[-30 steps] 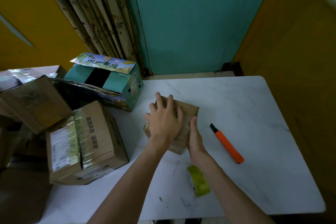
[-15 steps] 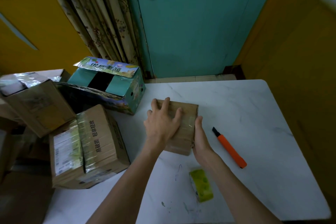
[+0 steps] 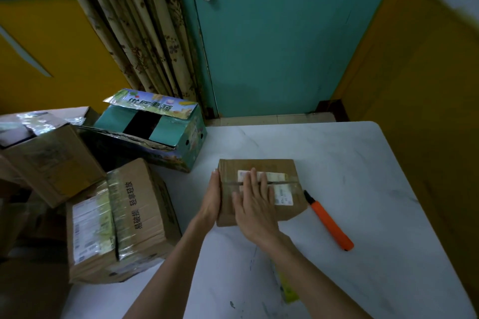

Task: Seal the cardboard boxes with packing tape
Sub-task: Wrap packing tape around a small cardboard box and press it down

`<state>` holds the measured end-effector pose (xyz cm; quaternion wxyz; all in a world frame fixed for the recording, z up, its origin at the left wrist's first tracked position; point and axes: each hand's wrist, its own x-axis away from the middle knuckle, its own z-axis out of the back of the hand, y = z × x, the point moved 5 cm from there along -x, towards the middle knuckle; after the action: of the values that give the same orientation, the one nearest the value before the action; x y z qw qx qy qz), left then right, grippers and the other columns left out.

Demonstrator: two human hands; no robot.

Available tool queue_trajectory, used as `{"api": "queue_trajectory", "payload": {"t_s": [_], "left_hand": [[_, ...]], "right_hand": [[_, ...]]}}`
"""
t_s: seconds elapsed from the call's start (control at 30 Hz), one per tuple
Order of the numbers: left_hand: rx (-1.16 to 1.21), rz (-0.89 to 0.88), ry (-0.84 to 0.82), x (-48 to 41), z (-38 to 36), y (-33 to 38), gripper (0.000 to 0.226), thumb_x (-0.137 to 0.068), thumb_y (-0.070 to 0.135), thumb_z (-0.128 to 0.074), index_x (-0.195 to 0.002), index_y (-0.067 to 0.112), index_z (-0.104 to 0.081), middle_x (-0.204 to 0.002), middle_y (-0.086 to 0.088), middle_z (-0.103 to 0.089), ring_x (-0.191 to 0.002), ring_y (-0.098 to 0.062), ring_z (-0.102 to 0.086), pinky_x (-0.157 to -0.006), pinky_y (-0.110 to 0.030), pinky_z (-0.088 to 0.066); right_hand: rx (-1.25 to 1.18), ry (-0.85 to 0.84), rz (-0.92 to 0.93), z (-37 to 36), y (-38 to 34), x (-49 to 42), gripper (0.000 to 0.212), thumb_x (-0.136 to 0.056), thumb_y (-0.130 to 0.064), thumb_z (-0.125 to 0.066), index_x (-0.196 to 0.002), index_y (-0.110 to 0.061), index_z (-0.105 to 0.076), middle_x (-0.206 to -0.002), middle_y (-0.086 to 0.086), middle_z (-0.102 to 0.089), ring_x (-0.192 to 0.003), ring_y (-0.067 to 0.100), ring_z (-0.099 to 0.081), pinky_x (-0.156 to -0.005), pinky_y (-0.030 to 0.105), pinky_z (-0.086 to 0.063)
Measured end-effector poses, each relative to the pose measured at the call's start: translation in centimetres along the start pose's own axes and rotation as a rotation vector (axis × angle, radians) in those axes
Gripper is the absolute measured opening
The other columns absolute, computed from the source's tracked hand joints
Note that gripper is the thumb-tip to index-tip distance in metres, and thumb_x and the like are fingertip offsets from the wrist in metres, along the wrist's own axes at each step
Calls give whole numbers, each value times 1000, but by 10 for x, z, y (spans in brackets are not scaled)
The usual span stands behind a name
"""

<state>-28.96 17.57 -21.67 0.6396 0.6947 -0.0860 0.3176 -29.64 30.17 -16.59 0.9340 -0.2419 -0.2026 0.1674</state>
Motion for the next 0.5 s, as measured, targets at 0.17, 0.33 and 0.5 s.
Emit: {"api": "queue_trajectory", "payload": {"t_s": [0.17,0.33,0.5], "left_hand": [[-107,-198,39,12,-9,3,29,-108,40,-41,-131,26,-52,-120,5,-69,-109,-15,-68,-88,-28,-54],[-339,-228,129,11,-8,11,27,-106,39,-47,-132,32,-42,-127,5,-66,-104,-14,-68,-85,-28,-55],[-488,-86,238,6,-14,21,99,-90,71,-54,-161,18,-9,-131,-1,-58,-114,-26,-64,-94,-32,-51]], "right_hand": [[168,2,32,-17,-2,-1,102,-62,-65,46,-144,-9,24,-156,11,30,-143,30,32,-113,42,25],[115,308,-81,15,25,-7,67,-96,-49,-37,-148,-6,-41,-158,17,-31,-147,38,-24,-119,56,-22],[-133,187,-467,50,83,-33,117,-79,-76,-57,-156,-5,-4,-160,19,-24,-141,38,-36,-107,48,-38]]}}
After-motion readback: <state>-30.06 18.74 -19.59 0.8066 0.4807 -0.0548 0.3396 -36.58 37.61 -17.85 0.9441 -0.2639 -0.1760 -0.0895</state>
